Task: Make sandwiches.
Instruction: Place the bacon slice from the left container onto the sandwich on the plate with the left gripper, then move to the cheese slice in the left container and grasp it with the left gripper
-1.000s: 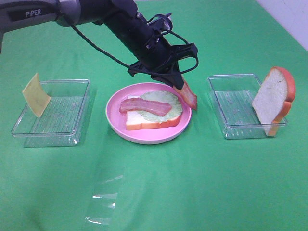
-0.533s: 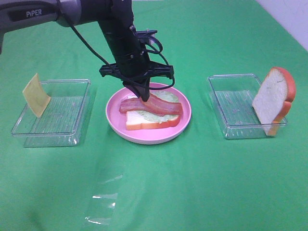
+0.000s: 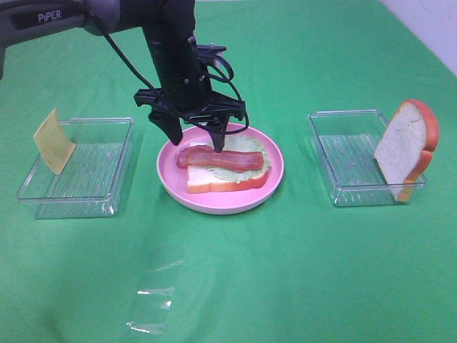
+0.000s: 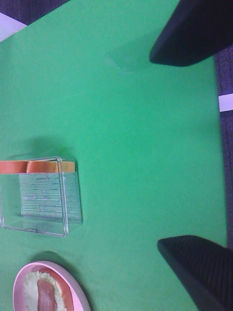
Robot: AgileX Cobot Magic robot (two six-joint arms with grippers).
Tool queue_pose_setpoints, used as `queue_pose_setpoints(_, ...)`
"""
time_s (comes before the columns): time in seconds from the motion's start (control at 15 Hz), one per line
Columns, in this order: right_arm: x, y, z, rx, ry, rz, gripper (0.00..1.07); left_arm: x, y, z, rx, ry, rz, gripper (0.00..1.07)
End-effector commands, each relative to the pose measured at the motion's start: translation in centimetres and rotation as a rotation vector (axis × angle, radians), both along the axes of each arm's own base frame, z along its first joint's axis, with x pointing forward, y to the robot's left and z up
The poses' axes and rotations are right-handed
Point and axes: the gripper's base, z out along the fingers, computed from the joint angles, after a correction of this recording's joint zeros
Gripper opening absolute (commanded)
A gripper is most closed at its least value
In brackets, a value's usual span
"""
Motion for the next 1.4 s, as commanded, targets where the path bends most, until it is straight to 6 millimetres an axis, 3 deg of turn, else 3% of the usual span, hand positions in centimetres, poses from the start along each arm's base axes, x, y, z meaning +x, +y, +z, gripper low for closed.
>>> queue_pose_setpoints(0.07, -0.4, 0.0, -0.1, -0.006, -0.036, 0.006, 0.89, -0.1, 0.3, 2.4, 0.051, -0.004, -0.012, 1.00)
queue_pose_setpoints(0.27, -0.4, 0.0, -0.1, -0.006, -0.036, 0.006, 0.89, -0.8, 1.5, 7.3, 0.005, -0.087, -0.017, 1.00)
queue_pose_setpoints(0.4, -0.4, 0.0, -0.1, -0.006, -0.036, 0.006, 0.89, -1.9, 4.5, 9.4, 0.034, -0.087, 0.022, 1.00)
queue_pose_setpoints(0.53, -0.4, 0.0, -0.1, -0.006, -0.036, 0.006, 0.89, -2.4, 9.4, 10.2, 0.090, -0.068, 0.094, 1.00)
queue_pose_setpoints(0.6, -0.4, 0.0, -0.1, -0.006, -0.036, 0.006, 0.89, -2.3, 10.8, 10.4, 0.093, -0.063, 0.119, 1.00)
queue_pose_setpoints(0.87, -0.4, 0.0, -0.1, -0.006, -0.036, 0.006, 0.89, -0.4, 19.4, 9.3, 0.101, -0.009, 0.281, 0.99)
queue_pose_setpoints(1.13, -0.4, 0.0, -0.1, -0.006, -0.036, 0.006, 0.89, 0.8, 22.5, 6.6, 0.121, 0.053, 0.335, 0.98)
queue_pose_setpoints(1.4, -0.4, 0.0, -0.1, -0.006, -0.036, 0.006, 0.89, 2.1, 22.7, 2.2, 0.175, 0.123, 0.320, 0.98)
